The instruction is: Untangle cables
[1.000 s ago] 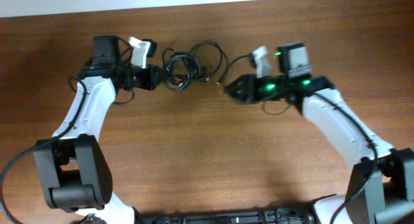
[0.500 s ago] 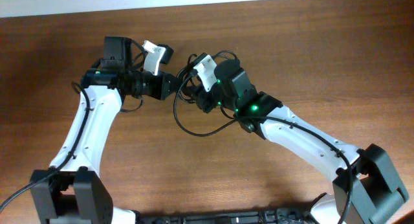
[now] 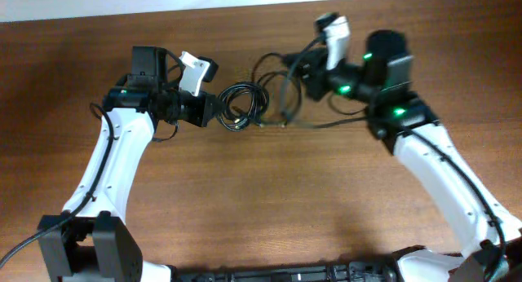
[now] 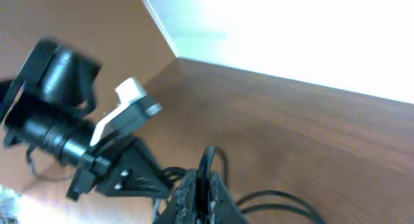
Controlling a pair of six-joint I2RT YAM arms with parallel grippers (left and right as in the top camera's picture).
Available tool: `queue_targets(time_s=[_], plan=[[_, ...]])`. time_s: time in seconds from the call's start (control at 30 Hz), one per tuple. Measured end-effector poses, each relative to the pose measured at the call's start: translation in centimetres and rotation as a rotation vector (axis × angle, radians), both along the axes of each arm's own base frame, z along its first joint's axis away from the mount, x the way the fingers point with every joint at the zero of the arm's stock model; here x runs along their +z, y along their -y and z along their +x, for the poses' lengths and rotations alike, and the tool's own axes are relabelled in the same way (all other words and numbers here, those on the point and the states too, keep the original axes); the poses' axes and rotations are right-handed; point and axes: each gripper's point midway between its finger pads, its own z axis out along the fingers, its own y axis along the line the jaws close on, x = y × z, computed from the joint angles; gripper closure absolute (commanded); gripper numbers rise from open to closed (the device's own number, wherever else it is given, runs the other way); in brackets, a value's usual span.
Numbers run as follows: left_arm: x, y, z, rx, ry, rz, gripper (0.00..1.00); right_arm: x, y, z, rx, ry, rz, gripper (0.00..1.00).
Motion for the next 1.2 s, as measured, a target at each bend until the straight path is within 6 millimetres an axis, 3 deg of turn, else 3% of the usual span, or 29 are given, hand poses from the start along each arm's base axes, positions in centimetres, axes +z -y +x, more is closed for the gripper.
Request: queue_targets(time_s=[0.03,0.07,0.1,0.17,0.23,0.33,0.43,0.53,0.57,0.6,0.63,0.7,0.77,0.8,0.9,0.93,1.0,1.07,1.1,1.2], plan=[[-0.3,-0.4,0.2,0.014,0.005,0.031,1.00,-1.0,2.1,0.4,-0.039,-0.091,0.017,0.63],[-0.5,-0.8,0.3,0.026,0.008,0.056,1.00,-2.1,3.3,0.2,-0.064,-0.172,0.019,0.41],[-0.7,-1.1,0.4,0.035,0.009,0.076,1.00,-3.6,3.9,-0.4,-0.077,-0.267,0.014,0.34],[-1.0,-1.7,0.8,0.055,0.019,0.115,1.00,-5.8,3.7,-2.1,-0.065,-0.401,-0.009,0.34],[-0.8,-1.5,0.7,0.051,0.016,0.098,1.00,-7.5,1.4,-4.3,0.005,-0.478,-0.054,0.34],[-0.6,-1.1,0.5,0.042,0.006,0.066,1.00,-10.4,-5.0,-7.6,0.275,-0.349,-0.223,0.29],[-0.9,-1.0,-0.4,0.032,-0.036,0.064,1.00,-13.3,-8.4,-7.6,0.327,-0.196,-0.392,0.27],[-1.1,-0.8,-1.3,0.017,-0.069,0.052,1.00,-15.1,-9.0,-6.0,0.266,-0.104,-0.512,0.31],[-0.8,-0.4,-1.5,-0.002,-0.068,0.027,1.00,-16.7,-8.3,-5.2,0.226,-0.116,-0.569,0.54],[-0.4,0.1,-1.7,-0.031,-0.059,-0.004,1.00,-18.2,-7.9,-4.9,0.215,-0.141,-0.609,0.84],[-0.1,0.4,-1.8,-0.045,-0.051,-0.019,1.00,-20.2,-7.3,-5.2,0.217,-0.188,-0.656,0.96],[0.8,0.6,-2.1,-0.063,-0.028,-0.037,1.00,-21.5,-6.9,-6.2,0.241,-0.247,-0.680,0.96],[0.9,0.4,-2.0,-0.055,-0.017,-0.014,1.00,-21.3,-6.5,-8.0,0.287,-0.307,-0.672,0.96],[0.4,-0.3,-1.8,-0.035,-0.015,0.028,1.00,-19.9,-6.1,-9.0,0.307,-0.324,-0.648,0.96],[-1.1,-2.9,-1.1,0.084,-0.044,0.177,1.00,-13.1,-3.2,-9.2,0.234,-0.242,-0.566,0.96],[-1.6,-4.1,-0.6,0.164,-0.060,0.232,1.00,-10.2,-1.1,-9.0,0.171,-0.204,-0.537,0.96],[-1.8,-5.2,-0.2,0.240,-0.070,0.269,1.00,-7.6,2.5,-8.5,0.066,-0.181,-0.510,0.95],[-1.7,-4.9,0.0,0.260,-0.076,0.251,1.00,-7.9,4.5,-8.2,0.015,-0.223,-0.511,0.39],[-1.5,-4.5,-0.1,0.243,-0.075,0.230,1.00,-8.4,4.6,-8.3,0.015,-0.248,-0.514,0.30],[-0.9,-2.7,-0.6,0.141,-0.062,0.146,1.00,-10.2,4.5,-7.6,0.008,-0.322,-0.509,0.18]])
